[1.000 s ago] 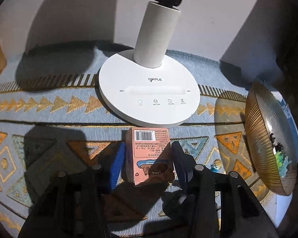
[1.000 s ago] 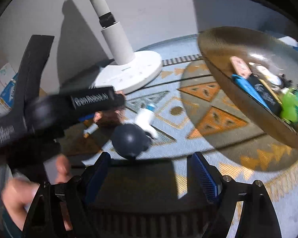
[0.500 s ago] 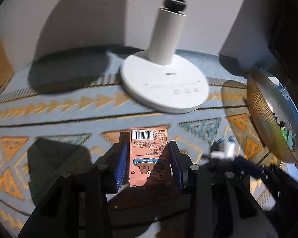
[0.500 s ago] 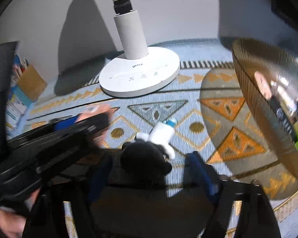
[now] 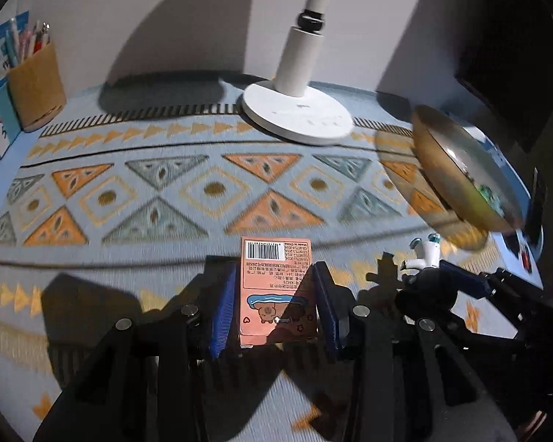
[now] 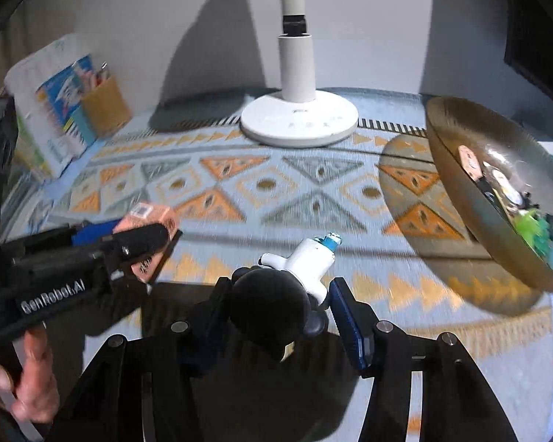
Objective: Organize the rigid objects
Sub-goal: 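Carry the pink box and penguin figure over the amber bowl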
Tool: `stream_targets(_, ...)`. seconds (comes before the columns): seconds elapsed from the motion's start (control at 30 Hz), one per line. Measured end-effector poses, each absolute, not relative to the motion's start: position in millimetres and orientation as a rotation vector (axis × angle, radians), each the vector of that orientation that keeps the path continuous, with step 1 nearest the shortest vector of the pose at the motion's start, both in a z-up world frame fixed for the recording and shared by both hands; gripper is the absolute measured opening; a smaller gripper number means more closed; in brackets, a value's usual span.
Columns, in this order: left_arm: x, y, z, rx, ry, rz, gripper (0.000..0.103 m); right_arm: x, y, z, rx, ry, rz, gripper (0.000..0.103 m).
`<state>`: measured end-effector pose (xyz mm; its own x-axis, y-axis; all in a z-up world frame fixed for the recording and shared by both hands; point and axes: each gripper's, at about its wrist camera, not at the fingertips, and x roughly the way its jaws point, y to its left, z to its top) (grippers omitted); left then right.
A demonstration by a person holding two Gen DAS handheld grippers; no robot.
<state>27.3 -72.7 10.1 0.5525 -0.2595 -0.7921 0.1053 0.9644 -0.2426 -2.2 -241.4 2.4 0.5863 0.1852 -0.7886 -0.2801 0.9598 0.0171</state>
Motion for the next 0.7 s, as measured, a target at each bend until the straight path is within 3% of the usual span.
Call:
stream_targets(0.53,-17,-85,2,-0.108,0.945,-0.202,0.038,-56,-250,1,-0.124,0.897,0.251,0.053)
stream_targets(0.7,-19,-82,-9,-0.096,0.973,-0.180,0.048,-61,-260,-5,-0.085,0.893,0.283,0.053)
